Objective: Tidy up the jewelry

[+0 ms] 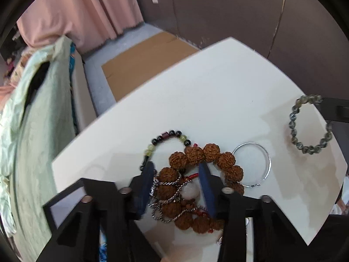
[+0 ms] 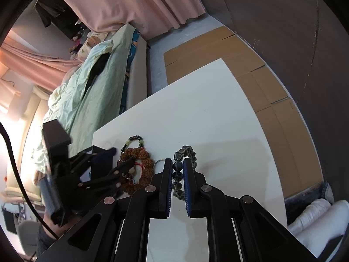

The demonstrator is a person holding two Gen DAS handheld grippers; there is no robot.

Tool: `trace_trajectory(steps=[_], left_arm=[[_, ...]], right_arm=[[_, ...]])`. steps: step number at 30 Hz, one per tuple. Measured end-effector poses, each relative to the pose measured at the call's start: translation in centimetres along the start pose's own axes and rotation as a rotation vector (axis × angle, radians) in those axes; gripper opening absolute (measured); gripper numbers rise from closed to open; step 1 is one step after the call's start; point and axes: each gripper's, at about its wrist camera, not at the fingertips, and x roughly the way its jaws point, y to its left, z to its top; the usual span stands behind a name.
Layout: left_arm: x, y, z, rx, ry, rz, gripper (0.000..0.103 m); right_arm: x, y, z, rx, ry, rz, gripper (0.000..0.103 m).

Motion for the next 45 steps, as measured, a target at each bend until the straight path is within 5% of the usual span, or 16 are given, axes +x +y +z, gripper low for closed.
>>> trace_trajectory(steps=[2,4,18,33,45], left_arm=[[0.8,-0.1,0.0,0.01,0.009,0.001,0.039],[0.6,0.2,0.1,-0.003,-0.001,0.004,0.023],[-9.3,0.8,-0.1,-0.057,-0.149,-0.035,0.022],[-20.5,6.7,-1.9,-0.149,-0.301,0.067,0.022],[-23.3,13.0,-4.8,-0.288,-0.302,0.126,0.022]], right_arm=[[0.0,0.0,0.0,-0.003,0.001,0.003,0.011],[-0.1,0.0,-0.1,-0.005,0.002,0.005,0.011],[-0.1,0.5,-0.5,-0.005,-0.003,0.038,0.011],[1.2,6.8,-1.7,-0.019,-0.028,0.309,0.011],[5.1,14.3,-3.1,-0.067,0.008,0.501,0.011]])
